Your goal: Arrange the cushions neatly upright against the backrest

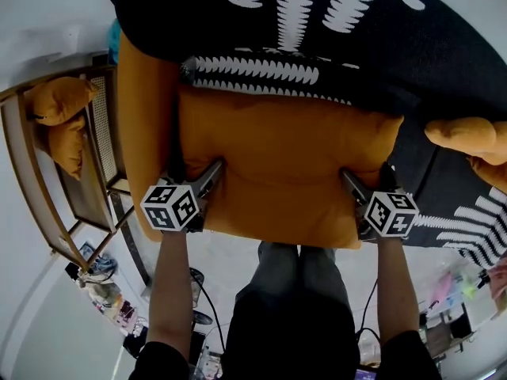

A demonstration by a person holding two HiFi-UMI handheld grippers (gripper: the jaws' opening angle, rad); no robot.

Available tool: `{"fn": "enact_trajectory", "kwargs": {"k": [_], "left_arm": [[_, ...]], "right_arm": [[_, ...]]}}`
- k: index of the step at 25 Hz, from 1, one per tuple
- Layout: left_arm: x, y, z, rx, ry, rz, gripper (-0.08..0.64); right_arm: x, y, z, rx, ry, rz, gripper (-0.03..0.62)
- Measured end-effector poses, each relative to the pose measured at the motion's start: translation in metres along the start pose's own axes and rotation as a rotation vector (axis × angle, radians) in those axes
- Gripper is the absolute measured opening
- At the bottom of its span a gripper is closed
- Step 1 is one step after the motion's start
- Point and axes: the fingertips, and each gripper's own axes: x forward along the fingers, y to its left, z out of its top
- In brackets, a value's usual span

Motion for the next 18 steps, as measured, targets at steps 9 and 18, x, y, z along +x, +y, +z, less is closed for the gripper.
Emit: {"fn": "enact_trajectory", "kwargs": {"k": [9, 18], "left_arm": [[-0.019, -0.034, -0.002, 0.080, -0.023, -0.055, 0.246], [-0.069, -0.078, 0.031, 0.122, -0.167, -0.186, 0.187]], "right_arm": [[-0.025, 0.027, 0.001, -0.101, -0.078, 0.007, 0.312], [-0.081, 0.054, 0.024, -0.137, -0.212, 0.003, 0.213]]}}
